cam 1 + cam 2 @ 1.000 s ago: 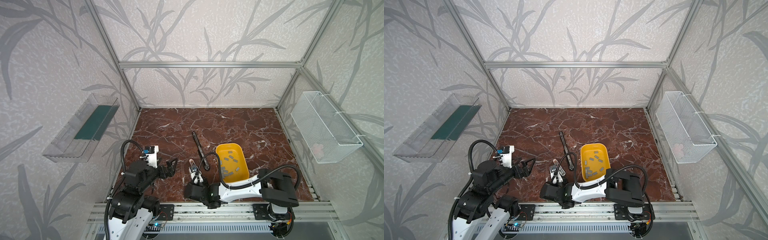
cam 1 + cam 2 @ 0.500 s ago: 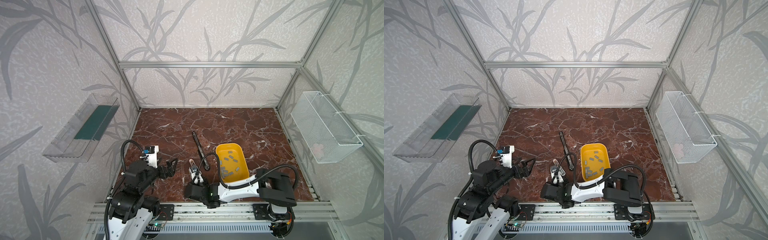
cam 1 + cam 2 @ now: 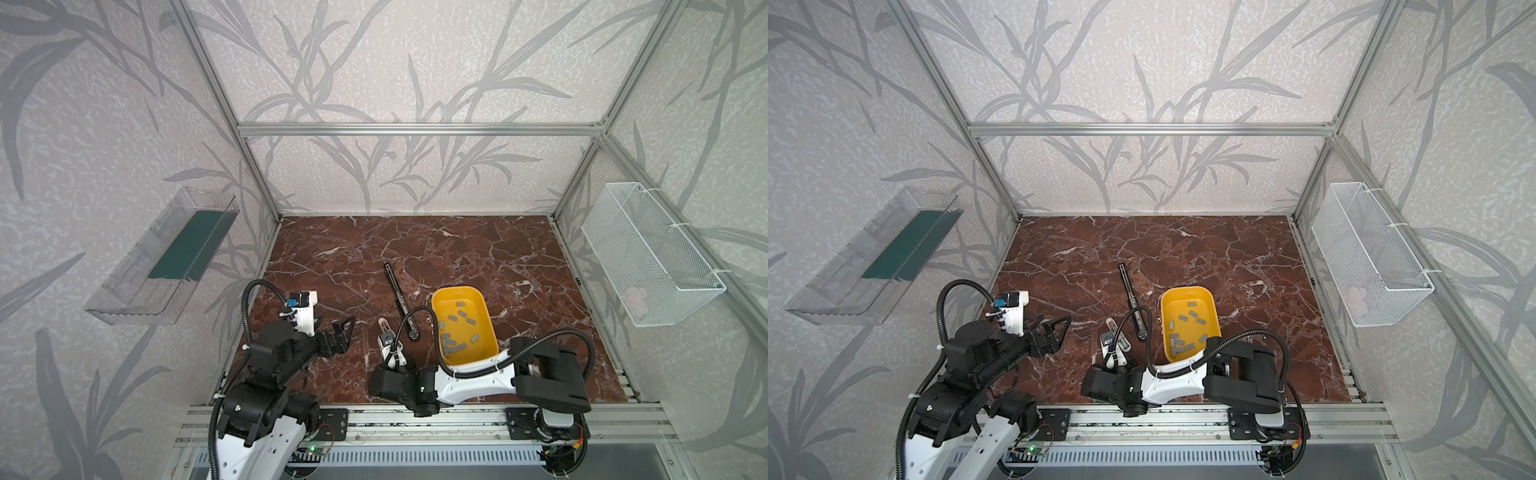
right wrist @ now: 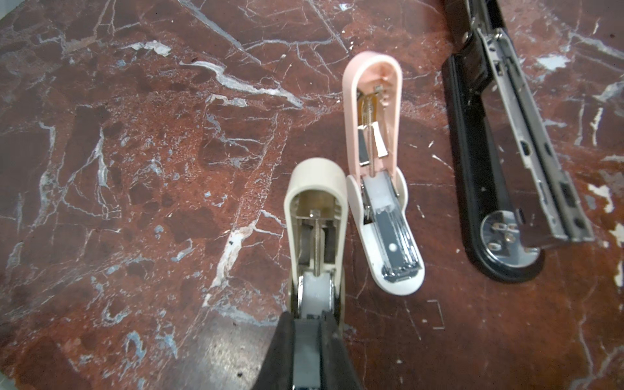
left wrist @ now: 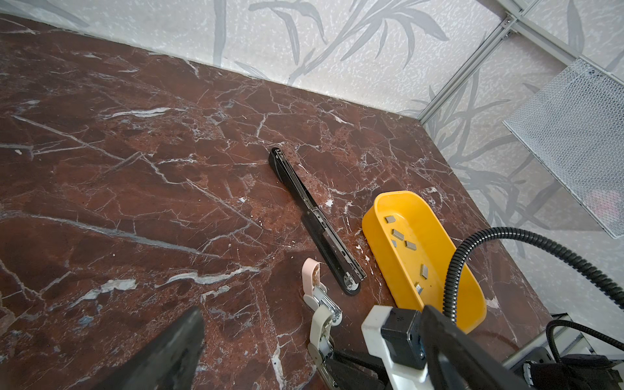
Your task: Load the staples into the stapler
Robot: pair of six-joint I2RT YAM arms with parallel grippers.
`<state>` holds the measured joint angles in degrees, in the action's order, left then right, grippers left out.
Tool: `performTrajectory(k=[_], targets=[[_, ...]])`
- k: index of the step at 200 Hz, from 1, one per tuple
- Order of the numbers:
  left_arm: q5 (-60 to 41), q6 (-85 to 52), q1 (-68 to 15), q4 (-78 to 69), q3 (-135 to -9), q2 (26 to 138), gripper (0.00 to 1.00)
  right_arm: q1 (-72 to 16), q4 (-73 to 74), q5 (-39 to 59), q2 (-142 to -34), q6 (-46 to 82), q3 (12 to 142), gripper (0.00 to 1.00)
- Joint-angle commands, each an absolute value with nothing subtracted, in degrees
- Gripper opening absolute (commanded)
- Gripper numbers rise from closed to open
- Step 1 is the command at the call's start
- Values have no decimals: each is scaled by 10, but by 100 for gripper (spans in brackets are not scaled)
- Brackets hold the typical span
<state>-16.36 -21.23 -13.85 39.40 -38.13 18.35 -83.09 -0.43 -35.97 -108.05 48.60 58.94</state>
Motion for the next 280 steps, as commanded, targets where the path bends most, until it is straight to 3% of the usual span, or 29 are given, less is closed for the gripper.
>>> performTrajectory(k=[1, 280], targets=[[-155, -219, -141, 402, -381, 179, 99, -829, -5, -370, -1061, 471, 586, 8], [-153, -219, -142, 401, -381, 177, 99, -828, -23, -373, -1078, 445, 592, 8]])
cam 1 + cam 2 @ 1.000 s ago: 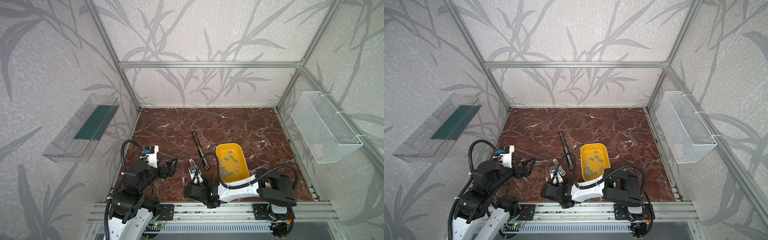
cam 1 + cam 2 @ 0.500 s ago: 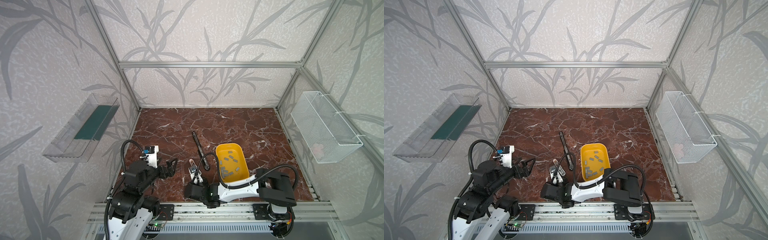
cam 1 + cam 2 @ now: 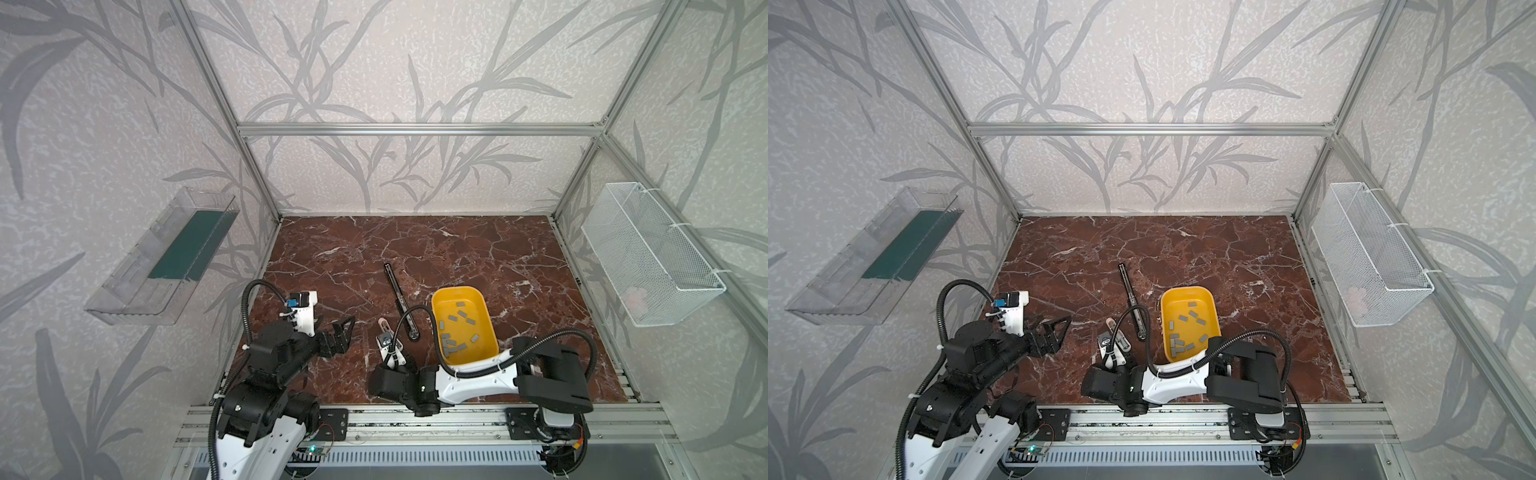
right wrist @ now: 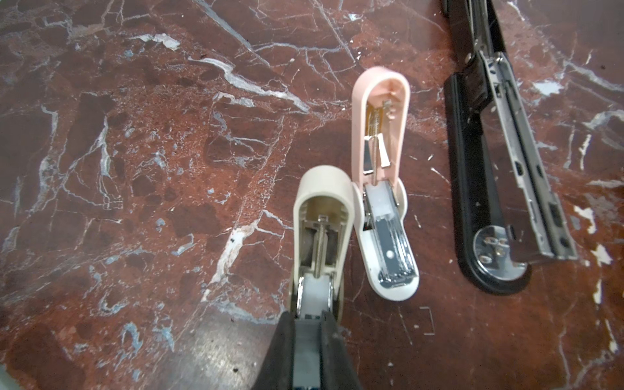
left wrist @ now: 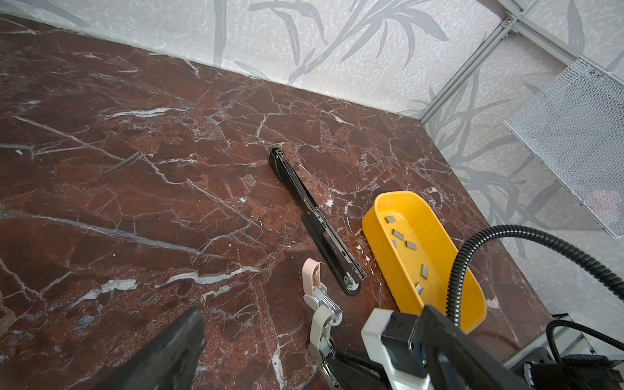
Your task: Load the staples into the stapler
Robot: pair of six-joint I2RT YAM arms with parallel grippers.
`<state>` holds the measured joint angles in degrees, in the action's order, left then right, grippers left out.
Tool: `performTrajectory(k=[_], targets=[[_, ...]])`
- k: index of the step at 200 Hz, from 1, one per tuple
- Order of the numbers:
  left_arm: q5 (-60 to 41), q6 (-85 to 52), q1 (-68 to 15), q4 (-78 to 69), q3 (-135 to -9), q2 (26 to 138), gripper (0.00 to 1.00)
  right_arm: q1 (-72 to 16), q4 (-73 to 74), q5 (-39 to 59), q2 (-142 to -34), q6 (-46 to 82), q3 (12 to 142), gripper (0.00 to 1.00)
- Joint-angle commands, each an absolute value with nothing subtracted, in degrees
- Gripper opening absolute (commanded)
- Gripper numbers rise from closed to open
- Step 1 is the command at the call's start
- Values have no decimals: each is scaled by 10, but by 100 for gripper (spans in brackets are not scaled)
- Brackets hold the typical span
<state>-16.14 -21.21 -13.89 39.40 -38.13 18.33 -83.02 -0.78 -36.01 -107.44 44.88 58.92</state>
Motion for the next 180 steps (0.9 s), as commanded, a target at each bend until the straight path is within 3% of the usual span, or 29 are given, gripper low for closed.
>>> performTrajectory(k=[1, 180], targets=[[-153, -219, -142, 401, -381, 177, 99, -827, -22, -374, -1078, 445, 592, 8], [-153, -219, -142, 402, -381, 175, 99, -853, -39, -387, -1084, 474, 589, 8]])
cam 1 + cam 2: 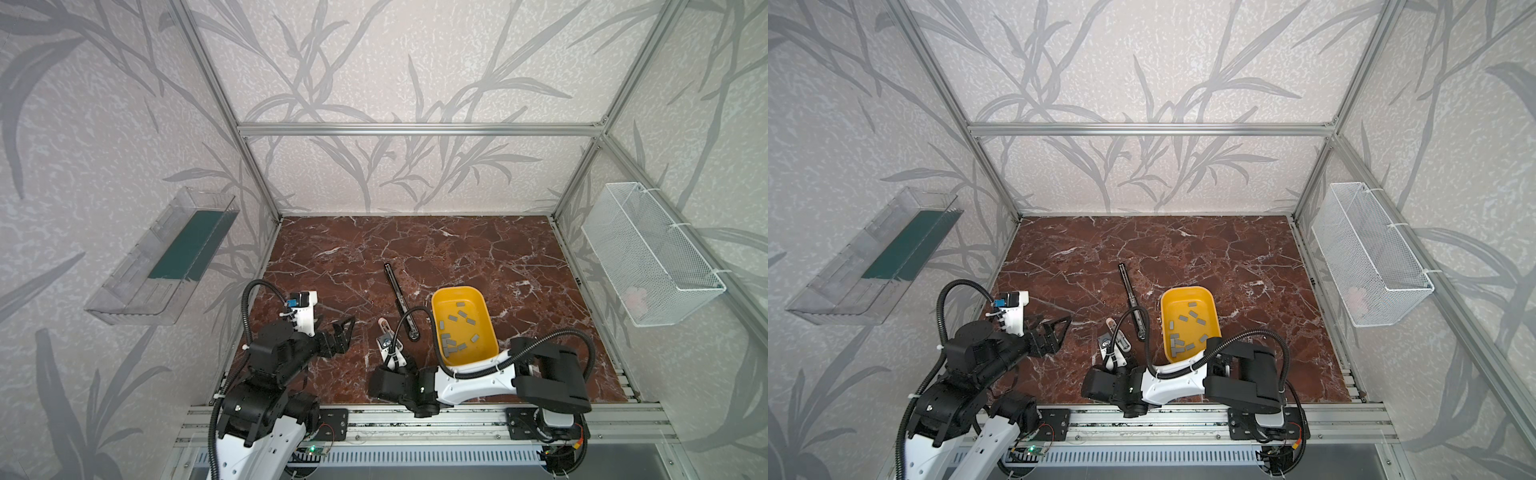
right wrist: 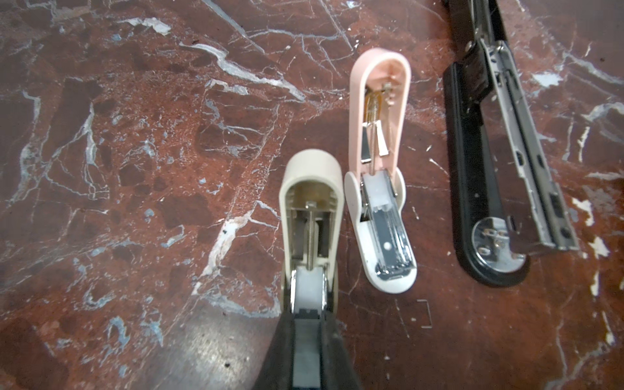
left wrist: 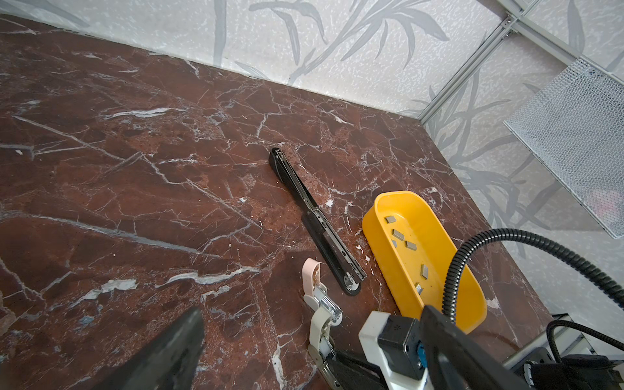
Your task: Load the staples into the stapler
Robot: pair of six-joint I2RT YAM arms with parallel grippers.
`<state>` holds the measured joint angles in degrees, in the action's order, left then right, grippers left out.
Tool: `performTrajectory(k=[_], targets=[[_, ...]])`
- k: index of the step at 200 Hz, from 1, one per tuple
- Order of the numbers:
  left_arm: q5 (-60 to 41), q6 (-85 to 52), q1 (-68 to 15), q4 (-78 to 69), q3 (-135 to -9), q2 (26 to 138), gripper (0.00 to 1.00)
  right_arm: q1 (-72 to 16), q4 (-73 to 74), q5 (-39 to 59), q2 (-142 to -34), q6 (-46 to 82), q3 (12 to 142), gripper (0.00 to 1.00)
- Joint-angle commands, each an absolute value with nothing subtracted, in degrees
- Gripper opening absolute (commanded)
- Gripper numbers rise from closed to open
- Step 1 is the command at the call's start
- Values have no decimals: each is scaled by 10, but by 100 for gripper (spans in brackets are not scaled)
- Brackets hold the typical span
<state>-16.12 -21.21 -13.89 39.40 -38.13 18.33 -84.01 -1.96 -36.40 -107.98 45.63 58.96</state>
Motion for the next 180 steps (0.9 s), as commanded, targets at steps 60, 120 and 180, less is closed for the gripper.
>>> performTrajectory(k=[60, 120, 180], targets=[[-152, -219, -143, 403, -381, 175, 99, -860, -40, -384, -1077, 489, 575, 9], [-152, -219, -142, 402, -381, 175, 99, -859, -15, -380, -1064, 487, 559, 23], [-150, -219, -142, 402, -381, 175, 99, -860, 2, -389, -1013, 464, 538, 30]])
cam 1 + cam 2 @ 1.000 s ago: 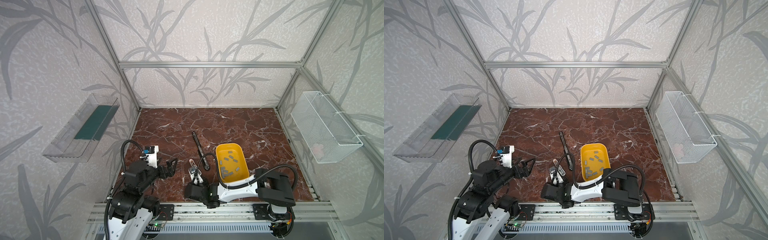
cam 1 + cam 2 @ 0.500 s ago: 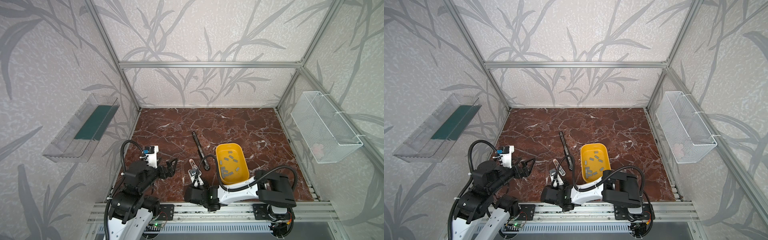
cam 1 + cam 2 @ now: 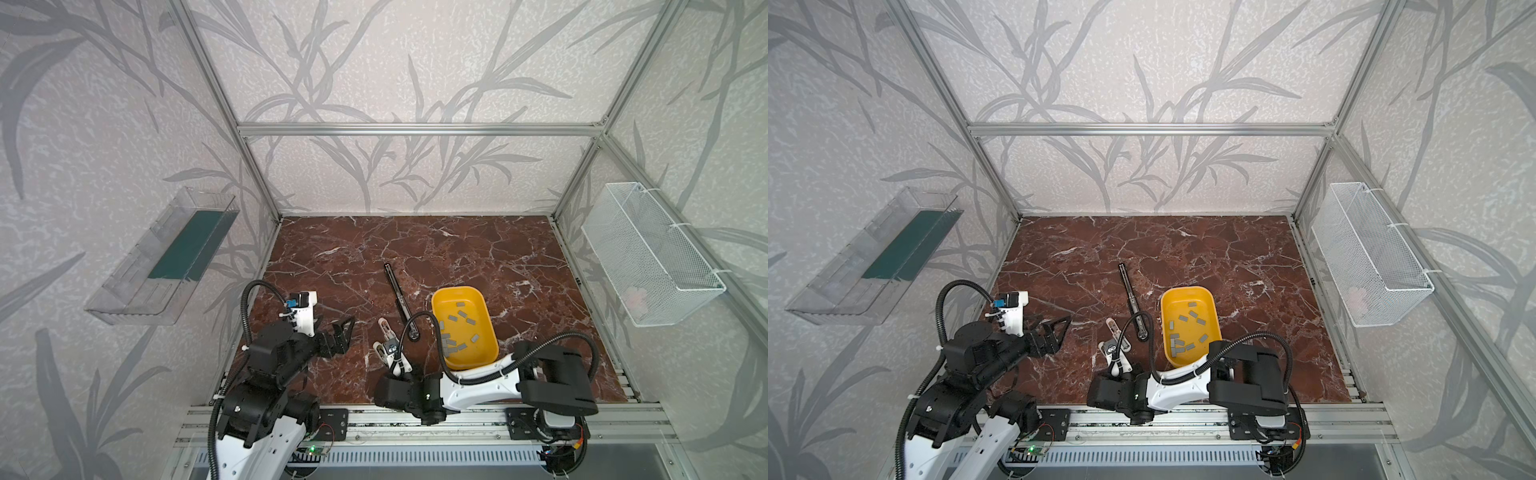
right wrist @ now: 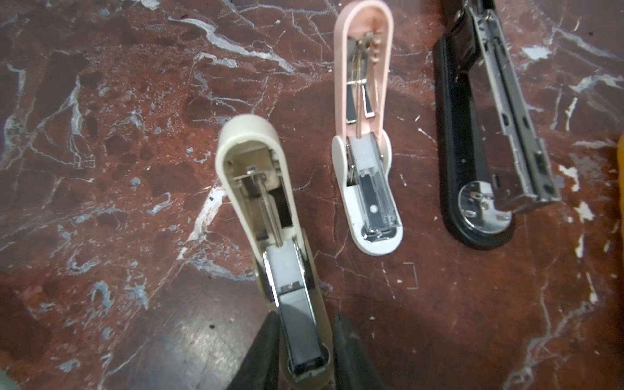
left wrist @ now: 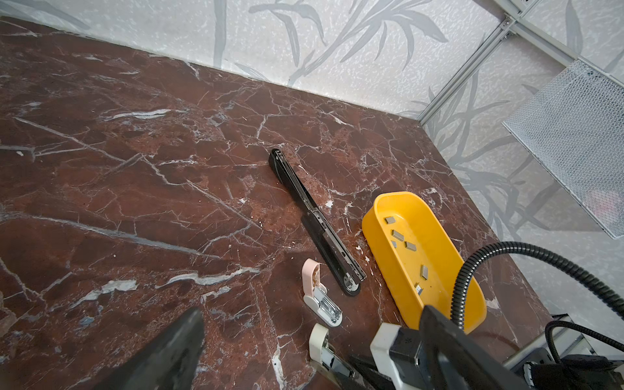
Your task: Load the staples into the stapler
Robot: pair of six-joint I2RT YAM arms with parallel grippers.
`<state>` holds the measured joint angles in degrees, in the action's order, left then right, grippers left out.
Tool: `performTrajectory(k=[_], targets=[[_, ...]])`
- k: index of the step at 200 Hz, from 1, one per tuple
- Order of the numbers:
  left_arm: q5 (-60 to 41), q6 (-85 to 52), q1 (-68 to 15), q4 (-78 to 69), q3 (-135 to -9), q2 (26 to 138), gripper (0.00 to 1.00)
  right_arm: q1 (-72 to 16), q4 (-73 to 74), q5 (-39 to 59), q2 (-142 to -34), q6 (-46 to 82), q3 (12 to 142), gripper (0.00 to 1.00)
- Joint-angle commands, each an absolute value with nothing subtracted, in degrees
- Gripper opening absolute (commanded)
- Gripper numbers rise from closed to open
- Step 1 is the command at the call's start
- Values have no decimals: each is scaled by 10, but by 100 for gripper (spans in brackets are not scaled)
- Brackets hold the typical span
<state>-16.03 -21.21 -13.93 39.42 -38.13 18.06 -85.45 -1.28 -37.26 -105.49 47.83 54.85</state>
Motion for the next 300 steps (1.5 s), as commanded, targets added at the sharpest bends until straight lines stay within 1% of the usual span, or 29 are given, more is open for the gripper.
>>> performTrajectory(k=[1, 45, 84, 97, 107, 111, 117, 128, 148, 166, 210, 243, 266, 284, 300], targets=[[-150, -219, -143, 402, -381, 175, 99, -860, 3, -389, -1011, 464, 537, 30], [-151, -219, -143, 403, -381, 174, 99, -852, 9, -392, -991, 452, 525, 30], [-148, -220, -143, 403, -381, 174, 99, -833, 34, -351, -1005, 455, 511, 29], [-148, -219, -143, 403, -381, 174, 99, -833, 56, -338, -1009, 439, 504, 30], [-149, -219, -143, 403, -381, 175, 99, -834, 74, -326, -1008, 428, 494, 32], [-149, -219, -143, 403, -381, 175, 99, -835, 81, -322, -1007, 426, 489, 34], [-150, -219, -143, 403, -381, 174, 99, -835, 89, -319, -1006, 425, 481, 40], [-151, -218, -144, 402, -381, 174, 99, -835, 102, -313, -1003, 425, 468, 46], [-149, -219, -143, 403, -381, 174, 99, -835, 109, -301, -1002, 418, 458, 49], [-148, -219, -144, 403, -381, 174, 99, -836, 109, -290, -1008, 411, 460, 50], [-146, -219, -144, 404, -381, 174, 99, -842, 90, -286, -1031, 413, 473, 49], [-143, -219, -147, 405, -381, 174, 99, -849, 13, -288, -1064, 429, 518, 47], [-144, -218, -147, 404, -381, 175, 99, -850, -4, -298, -1076, 445, 523, 40], [-145, -218, -147, 404, -381, 174, 99, -850, 11, -311, -1082, 458, 519, 32], [-144, -218, -147, 404, -381, 174, 99, -850, 9, -317, -1093, 468, 530, 30]])
